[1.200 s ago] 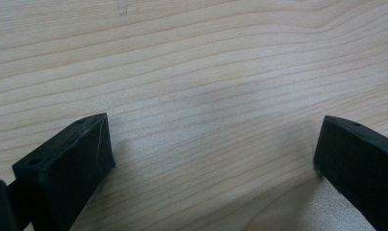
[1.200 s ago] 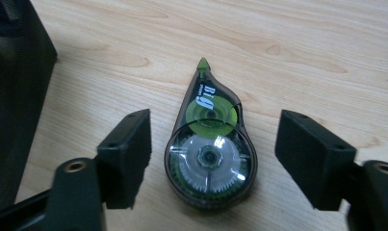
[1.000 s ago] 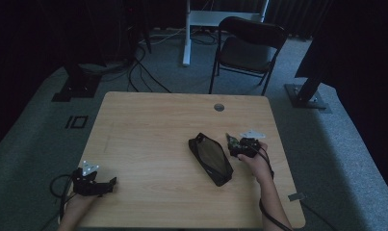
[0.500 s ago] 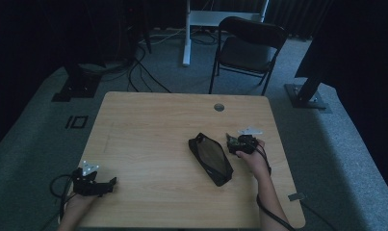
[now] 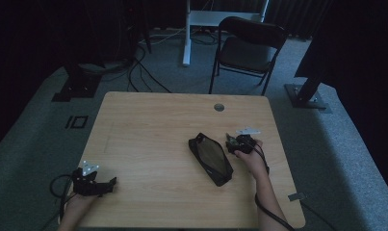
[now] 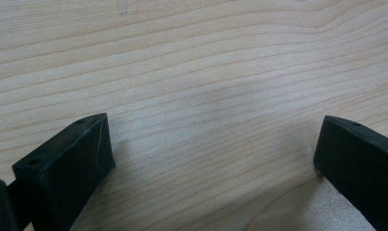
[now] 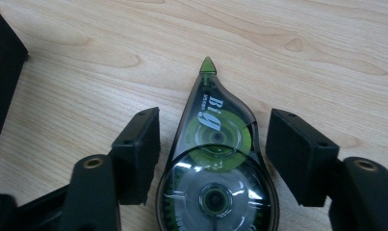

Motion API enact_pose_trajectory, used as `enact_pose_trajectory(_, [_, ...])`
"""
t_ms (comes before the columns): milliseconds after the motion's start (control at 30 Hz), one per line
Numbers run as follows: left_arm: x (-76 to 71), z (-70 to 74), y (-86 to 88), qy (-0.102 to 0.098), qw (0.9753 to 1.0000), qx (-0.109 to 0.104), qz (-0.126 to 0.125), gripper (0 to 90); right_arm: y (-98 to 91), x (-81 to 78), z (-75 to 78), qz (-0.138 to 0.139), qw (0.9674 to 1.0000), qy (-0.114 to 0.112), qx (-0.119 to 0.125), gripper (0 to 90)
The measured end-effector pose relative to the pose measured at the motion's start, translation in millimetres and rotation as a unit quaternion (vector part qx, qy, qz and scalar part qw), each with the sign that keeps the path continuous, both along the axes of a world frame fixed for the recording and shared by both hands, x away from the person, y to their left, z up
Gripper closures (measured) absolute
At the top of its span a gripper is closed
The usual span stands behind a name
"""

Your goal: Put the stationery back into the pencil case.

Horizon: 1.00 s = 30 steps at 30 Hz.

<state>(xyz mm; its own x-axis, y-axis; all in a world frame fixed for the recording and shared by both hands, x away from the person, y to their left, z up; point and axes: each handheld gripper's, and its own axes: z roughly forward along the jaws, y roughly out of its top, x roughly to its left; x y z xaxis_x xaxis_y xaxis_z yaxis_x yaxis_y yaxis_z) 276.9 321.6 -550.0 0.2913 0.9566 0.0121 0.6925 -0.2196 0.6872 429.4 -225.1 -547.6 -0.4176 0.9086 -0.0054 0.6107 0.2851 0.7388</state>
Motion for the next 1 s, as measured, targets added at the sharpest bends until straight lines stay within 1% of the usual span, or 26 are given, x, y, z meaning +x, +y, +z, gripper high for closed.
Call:
enact_pose_trajectory(33, [0.0,0.0,0.0,0.0,1.0,0.0,0.0,0.2,0.2,-0.1,-0.1,-0.002,1.0,0.0,0.002,39.3])
enact_pose_trajectory(100, [0.0,0.0,0.0,0.0,1.0,0.0,0.0,0.1,0.2,-0.6,-0.2,-0.004,1.0,-0.003,0.005,46.6])
enact_pose_trajectory(133, [0.0,0.0,0.0,0.0,1.0,0.0,0.0,0.1,0.3,-0.8,-0.1,-0.006,1.0,-0.004,0.005,47.1])
enact_pose_trajectory(200, [0.0,0.0,0.0,0.0,1.0,0.0,0.0,0.2,1.4,-1.6,0.1,-0.01,0.9999,-0.004,0.005,47.6])
enact_pose_trajectory(267, [0.0,0.0,0.0,0.0,1.0,0.0,0.0,0.1,1.7,-1.9,0.8,-0.008,1.0,-0.001,0.002,48.0])
enact_pose_trajectory(400, [0.0,0.0,0.0,0.0,1.0,0.0,0.0,0.1,3.2,-2.7,4.8,-0.005,0.9998,0.01,-0.015,48.6])
enact_pose_trajectory(600, [0.0,0.0,0.0,0.0,1.0,0.0,0.0,0.2,2.2,-6.3,8.3,0.0,0.9999,0.013,-0.005,48.9])
enact_pose_trajectory(733, [0.0,0.0,0.0,0.0,1.0,0.0,0.0,0.2,-0.8,-10.5,15.1,-0.008,0.9999,0.013,0.002,49.0])
enact_pose_trajectory(833, [0.0,0.0,0.0,0.0,1.0,0.0,0.0,0.1,-1.7,-13.6,18.9,-0.009,0.9999,0.013,0.001,49.0])
enact_pose_trajectory(1000, [0.0,0.0,0.0,0.0,1.0,0.0,0.0,0.2,-4.2,-18.0,25.4,-0.01,0.9998,0.012,0.009,49.1])
